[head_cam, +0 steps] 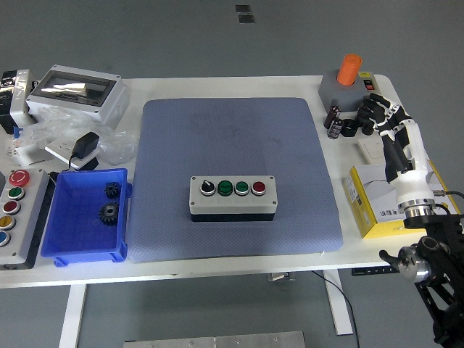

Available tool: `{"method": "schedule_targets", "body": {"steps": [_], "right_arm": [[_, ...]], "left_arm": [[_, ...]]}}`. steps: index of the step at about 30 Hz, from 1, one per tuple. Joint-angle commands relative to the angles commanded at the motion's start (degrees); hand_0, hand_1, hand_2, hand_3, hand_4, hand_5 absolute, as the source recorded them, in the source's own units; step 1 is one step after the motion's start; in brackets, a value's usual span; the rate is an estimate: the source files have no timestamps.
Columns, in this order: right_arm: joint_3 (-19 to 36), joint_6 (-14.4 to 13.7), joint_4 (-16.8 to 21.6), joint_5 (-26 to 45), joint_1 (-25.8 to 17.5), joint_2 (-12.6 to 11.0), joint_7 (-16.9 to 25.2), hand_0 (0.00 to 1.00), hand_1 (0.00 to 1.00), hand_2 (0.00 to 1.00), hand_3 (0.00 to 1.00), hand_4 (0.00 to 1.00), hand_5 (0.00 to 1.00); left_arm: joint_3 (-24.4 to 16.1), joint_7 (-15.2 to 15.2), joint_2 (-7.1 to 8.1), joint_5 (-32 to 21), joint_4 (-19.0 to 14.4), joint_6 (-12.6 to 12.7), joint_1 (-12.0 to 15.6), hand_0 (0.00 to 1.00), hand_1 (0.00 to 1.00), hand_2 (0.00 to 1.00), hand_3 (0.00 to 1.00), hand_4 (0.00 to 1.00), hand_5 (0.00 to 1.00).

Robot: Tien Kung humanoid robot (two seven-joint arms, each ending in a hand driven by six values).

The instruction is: Pick up the button,place it on the desk,press the button,press the button

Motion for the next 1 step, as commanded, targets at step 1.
{"method": "schedule_targets", "body": {"steps": [1], "right_arm": [[0.1,0.0,0.0,0.0,0.0,0.0,0.0,0.736,0.707,0.729,0.709,0.866,0.673]], "left_arm": [[-0.1,0.0,-0.05,0.1,0.0,0.0,0.0,0.677,0.682,0.599,0.670,0.743,0.334]]}}
